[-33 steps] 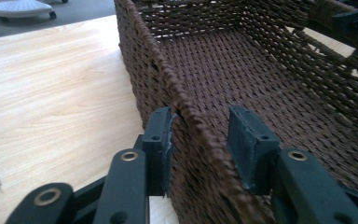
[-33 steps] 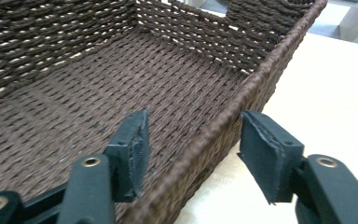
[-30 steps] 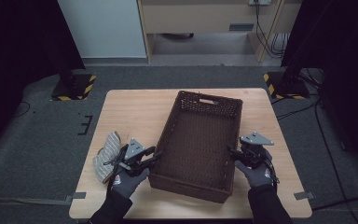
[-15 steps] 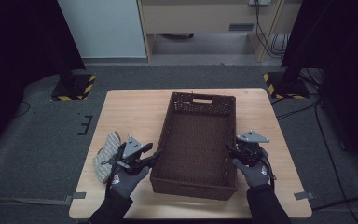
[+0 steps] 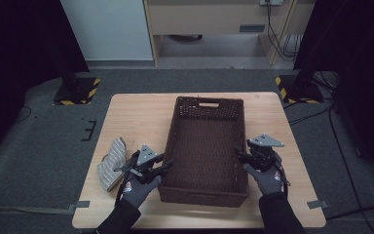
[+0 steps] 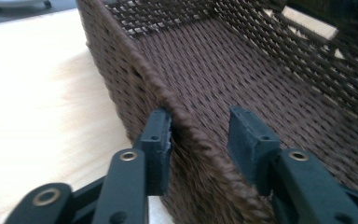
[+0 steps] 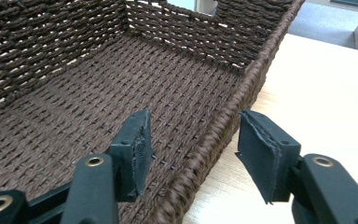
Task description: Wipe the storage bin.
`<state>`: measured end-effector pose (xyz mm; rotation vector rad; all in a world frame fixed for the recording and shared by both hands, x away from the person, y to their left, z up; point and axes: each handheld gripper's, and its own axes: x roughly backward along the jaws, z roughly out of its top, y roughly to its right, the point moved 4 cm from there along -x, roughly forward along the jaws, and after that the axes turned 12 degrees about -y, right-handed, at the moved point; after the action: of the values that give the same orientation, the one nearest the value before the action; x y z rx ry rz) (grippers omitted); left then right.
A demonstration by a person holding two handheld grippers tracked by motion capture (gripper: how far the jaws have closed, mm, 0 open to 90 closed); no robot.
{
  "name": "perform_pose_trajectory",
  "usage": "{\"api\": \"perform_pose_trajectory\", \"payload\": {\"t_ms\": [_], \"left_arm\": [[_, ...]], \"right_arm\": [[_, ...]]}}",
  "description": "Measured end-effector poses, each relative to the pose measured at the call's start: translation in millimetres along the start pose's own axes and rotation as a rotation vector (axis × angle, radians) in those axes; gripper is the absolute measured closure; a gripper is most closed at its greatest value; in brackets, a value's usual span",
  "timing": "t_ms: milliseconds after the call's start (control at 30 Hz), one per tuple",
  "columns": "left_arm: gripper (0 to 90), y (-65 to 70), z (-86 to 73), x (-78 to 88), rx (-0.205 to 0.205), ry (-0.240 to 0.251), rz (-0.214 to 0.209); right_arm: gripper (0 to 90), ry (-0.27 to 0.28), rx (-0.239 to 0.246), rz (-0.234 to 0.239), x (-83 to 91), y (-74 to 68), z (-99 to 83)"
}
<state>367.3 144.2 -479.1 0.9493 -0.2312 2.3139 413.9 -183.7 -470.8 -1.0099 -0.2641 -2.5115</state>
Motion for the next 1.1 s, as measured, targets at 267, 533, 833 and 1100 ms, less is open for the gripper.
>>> {"api": "perform_pose_trajectory", "payload": {"t_ms": [267, 533, 833, 1100], "left_arm": [[56.1, 11.8, -2.8, 3.4, 0.001, -0.004, 0.004], [54.0, 15.1, -4.3, 4.2, -0.003, -0.003, 0.001], [51.6, 18.9, -5.0, 5.2, -0.005, 0.001, -0.011], [44.3, 10.9, 1.0, 16.1, 0.006, 0.038, -0.005]], "right_arm": [[44.2, -0.036, -0.013, -0.007, -2.9, 5.5, -4.3], [44.0, -0.018, -0.021, 0.016, 6.5, 5.4, 0.7], [39.6, 0.004, -0.032, 0.024, 11.0, 3.1, 4.3], [38.9, -0.006, -0.025, 0.028, 5.4, -0.7, 2.7]]}}
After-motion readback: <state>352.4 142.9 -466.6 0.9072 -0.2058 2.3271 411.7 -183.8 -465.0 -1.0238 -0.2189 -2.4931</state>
